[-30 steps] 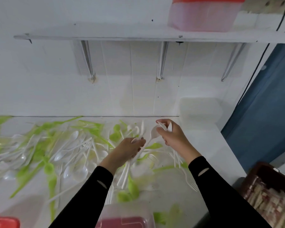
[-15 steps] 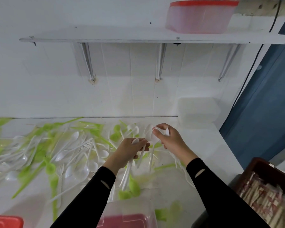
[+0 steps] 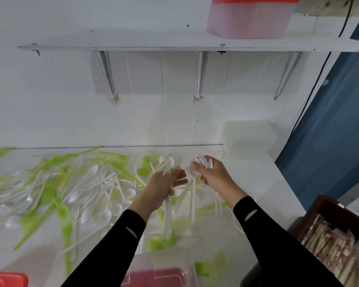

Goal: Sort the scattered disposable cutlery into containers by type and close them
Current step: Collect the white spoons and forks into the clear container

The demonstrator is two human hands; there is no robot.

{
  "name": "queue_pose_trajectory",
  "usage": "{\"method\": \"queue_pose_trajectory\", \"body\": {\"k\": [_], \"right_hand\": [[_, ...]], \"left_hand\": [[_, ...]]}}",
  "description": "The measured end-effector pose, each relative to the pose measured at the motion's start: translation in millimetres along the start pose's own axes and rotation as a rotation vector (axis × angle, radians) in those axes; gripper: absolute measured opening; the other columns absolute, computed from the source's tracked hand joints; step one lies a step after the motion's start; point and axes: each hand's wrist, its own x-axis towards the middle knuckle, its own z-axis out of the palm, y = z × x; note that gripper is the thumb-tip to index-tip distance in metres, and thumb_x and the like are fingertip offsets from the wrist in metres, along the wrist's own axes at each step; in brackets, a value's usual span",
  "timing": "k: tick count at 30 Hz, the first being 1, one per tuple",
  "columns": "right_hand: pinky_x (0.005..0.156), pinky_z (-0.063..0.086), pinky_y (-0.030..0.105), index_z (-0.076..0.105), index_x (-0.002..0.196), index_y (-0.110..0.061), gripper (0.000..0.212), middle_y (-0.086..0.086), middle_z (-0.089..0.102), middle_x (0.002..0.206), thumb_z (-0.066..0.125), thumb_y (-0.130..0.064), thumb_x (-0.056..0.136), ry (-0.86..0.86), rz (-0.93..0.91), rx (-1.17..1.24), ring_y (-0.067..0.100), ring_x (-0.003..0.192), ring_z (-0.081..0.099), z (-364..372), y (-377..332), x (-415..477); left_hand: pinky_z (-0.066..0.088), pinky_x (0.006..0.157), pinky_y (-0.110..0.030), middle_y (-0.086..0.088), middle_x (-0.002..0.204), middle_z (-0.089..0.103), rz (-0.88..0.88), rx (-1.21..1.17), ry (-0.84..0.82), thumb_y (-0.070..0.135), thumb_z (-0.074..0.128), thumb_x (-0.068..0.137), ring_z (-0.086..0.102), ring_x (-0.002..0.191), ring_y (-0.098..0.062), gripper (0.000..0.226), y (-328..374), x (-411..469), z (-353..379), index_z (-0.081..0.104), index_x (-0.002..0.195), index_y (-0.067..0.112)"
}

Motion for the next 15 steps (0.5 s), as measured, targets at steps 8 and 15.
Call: {"method": "queue_pose_trajectory", "body": {"k": [8, 15], "right_hand": [[0.044, 0.039, 0.016, 0.054, 0.08, -0.01, 0.018, -0.009, 0.053, 0.051, 0.068, -0.013, 0.09, -0.183, 0.013, 0.111, 0.006, 0.045, 0.051, 21, -10, -17], [0.044, 0.016, 0.022, 0.049, 0.073, -0.022, 0.021, -0.001, 0.057, 0.076, 0.06, -0.03, 0.089, -0.242, 0.14, 0.115, 0.011, 0.047, 0.019, 20, -12, -12]], "left_hand": [[0.058, 0.078, -0.033, -0.018, 0.107, 0.071, 0.003, -0.045, -0.198, 0.053, 0.051, 0.089, 0.07, 0.099, -0.031, 0.061, -1, -1, -6, 0.065, 0.114, -0.001], [0.05, 0.065, -0.024, -0.012, 0.086, 0.062, 0.006, -0.004, -0.247, 0.026, 0.071, 0.088, 0.064, 0.075, -0.016, 0.033, -3, 4, -11, 0.062, 0.106, -0.001]]}}
